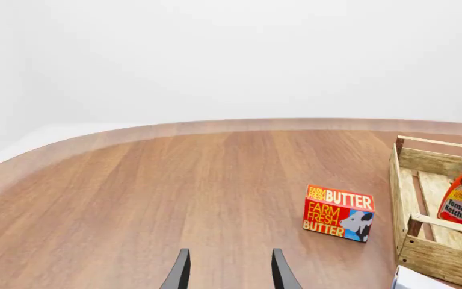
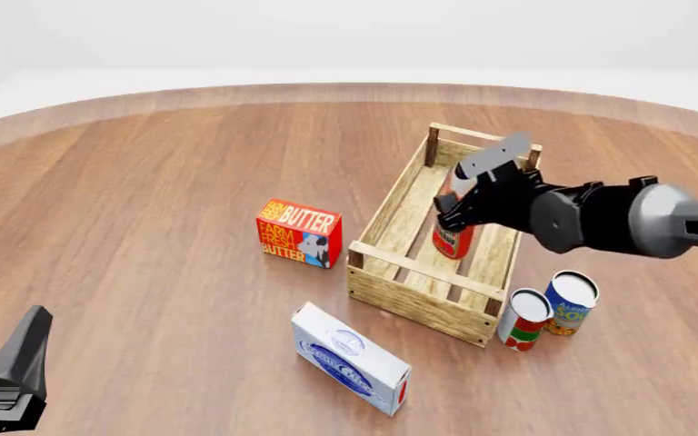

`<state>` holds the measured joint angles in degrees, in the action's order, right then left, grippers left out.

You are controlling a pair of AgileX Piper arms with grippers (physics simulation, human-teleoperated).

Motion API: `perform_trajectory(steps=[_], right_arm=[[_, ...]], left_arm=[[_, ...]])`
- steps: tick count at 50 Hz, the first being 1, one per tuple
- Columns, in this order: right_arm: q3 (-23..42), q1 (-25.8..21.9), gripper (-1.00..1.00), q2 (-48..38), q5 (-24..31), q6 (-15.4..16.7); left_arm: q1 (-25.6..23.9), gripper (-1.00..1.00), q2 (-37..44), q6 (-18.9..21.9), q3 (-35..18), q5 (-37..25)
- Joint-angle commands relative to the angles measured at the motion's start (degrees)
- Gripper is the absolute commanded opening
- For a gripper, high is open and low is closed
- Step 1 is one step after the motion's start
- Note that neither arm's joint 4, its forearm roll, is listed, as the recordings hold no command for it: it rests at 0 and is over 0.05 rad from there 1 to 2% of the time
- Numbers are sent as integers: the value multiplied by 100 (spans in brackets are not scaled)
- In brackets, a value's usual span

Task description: Pick up the ketchup, and put it in the wooden tray.

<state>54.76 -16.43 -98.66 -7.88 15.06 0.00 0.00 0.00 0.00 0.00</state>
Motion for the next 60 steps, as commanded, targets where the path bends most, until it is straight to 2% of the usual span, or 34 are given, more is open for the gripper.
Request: perform_trajectory(steps=[1,17,28,35,48,53,60], right_arm=[[33,26,100,331,174,80],[49,86,100,717,383,192],[-247,35,100,1132,376,236],[-762,25,100,1650,248,143],[-1698,22,100,2490,57,228],[-2036,7,100,2971,117,236],[-2379,-43,100,3824,475,199]], left_arm=[[0,100,0,0,0,0],[0,100,0,0,0,0],[0,100,0,0,0,0],[0,100,0,0,0,0],[0,100,0,0,0,0],[0,100,0,0,0,0],[0,100,0,0,0,0]])
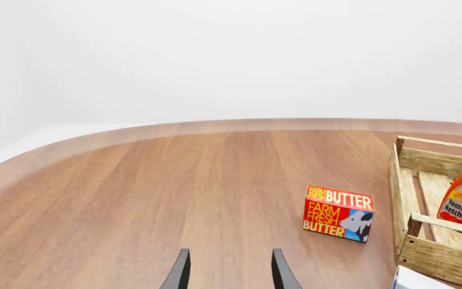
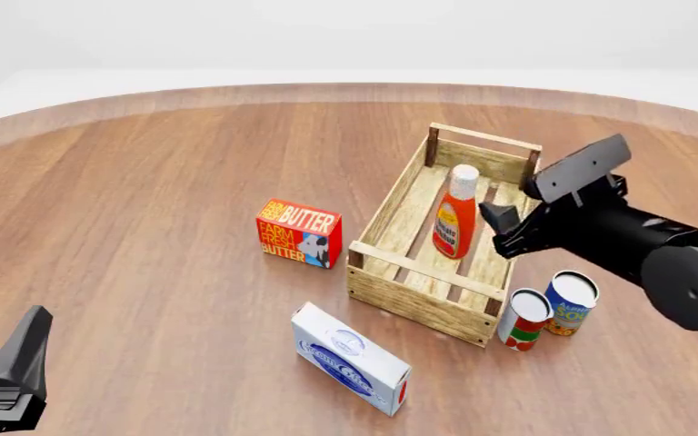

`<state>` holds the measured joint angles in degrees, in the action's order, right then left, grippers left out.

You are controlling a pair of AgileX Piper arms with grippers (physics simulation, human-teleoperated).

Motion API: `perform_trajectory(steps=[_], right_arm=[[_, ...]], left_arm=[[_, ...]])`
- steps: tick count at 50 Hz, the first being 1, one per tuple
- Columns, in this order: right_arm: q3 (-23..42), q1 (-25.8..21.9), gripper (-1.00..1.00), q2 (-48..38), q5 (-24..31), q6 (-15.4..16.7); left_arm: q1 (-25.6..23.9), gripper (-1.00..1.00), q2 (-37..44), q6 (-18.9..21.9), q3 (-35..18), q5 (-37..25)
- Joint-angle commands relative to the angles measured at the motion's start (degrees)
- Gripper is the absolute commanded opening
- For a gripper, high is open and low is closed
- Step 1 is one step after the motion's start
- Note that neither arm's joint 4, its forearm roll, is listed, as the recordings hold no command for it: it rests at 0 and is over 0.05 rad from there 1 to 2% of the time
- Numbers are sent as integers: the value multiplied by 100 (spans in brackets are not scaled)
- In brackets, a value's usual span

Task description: Pick up the ketchup, and put it in the wooden tray.

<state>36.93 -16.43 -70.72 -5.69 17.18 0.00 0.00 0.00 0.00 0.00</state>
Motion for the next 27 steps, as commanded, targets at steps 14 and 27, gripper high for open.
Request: perform_trajectory(steps=[14,27], right_arm=[[-1390,-51,100,2003,444,-16],[-2087,63,100,3117,868,-53]], left_arm=[[0,100,0,0,0,0],[0,100,0,0,0,0]])
